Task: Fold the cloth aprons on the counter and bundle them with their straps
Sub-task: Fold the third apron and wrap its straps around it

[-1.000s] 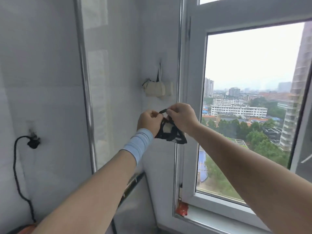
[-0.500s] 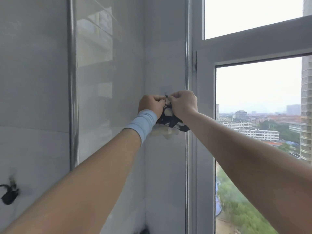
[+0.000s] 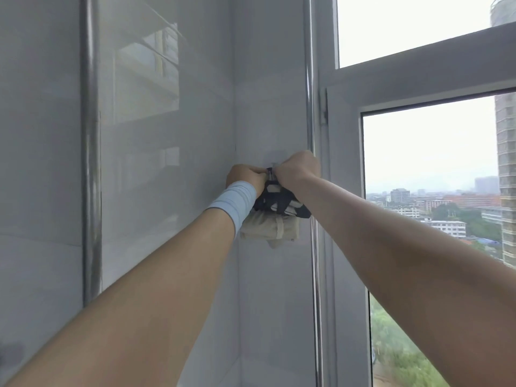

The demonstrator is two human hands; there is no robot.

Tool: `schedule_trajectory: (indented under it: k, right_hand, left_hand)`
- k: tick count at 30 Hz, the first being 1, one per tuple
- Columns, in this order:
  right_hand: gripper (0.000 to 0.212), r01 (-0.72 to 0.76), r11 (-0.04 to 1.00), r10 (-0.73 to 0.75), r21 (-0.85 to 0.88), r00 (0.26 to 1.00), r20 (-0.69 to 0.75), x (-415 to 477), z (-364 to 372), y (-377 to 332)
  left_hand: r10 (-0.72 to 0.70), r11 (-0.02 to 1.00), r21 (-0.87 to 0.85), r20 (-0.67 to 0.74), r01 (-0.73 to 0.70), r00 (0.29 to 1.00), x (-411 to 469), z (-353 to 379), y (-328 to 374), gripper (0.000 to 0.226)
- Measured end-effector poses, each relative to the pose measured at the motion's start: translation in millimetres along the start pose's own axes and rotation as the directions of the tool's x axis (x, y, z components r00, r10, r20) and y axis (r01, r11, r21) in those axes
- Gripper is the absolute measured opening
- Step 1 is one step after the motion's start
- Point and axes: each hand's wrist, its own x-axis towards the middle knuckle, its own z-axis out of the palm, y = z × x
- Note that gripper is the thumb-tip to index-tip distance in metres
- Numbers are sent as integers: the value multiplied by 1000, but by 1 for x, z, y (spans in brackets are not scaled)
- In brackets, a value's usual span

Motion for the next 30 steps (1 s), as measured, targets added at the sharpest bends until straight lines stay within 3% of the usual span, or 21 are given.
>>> schedule_trajectory:
  k: [3, 7, 9, 14, 18, 21, 26, 30]
  right_hand:
    - [13, 7, 999, -7, 42, 1000, -6, 2, -6, -6]
    - [21, 26, 997, -25, -69, 1000, 13, -2, -7, -4]
    - [23, 31, 996, -29, -78, 999, 27, -6, -4, 1]
    - [38, 1, 1000, -1, 2, 984, 176, -20, -12, 18]
    - [25, -82, 993, 58, 89, 967, 249, -41, -17, 33]
    - [23, -50, 977, 2, 208, 975, 221, -58, -24, 42]
    - [45, 167, 981, -175, 100, 982, 70, -87, -32, 49]
    - [45, 119, 971, -131, 209, 990, 44, -99, -29, 54]
  left_hand:
    - [31, 999, -7, -34, -31, 999, 3, -2, 9, 20]
    - [-83, 985, 160, 93, 67, 992, 6, -2, 10, 27]
    - [-93, 990, 112, 113, 80, 989, 1, -4, 3, 25]
    - [5, 1000, -5, 13, -5, 1000, -22, -10, -10, 15]
    - [4, 1000, -20, 14, -4, 1000, -37, -16, -17, 19]
    - [67, 998, 13, -30, -67, 997, -51, -17, -17, 20]
    - [182, 973, 154, -65, -170, 981, -78, -16, -18, 30]
    - [138, 986, 100, -56, -132, 989, -92, -21, -19, 39]
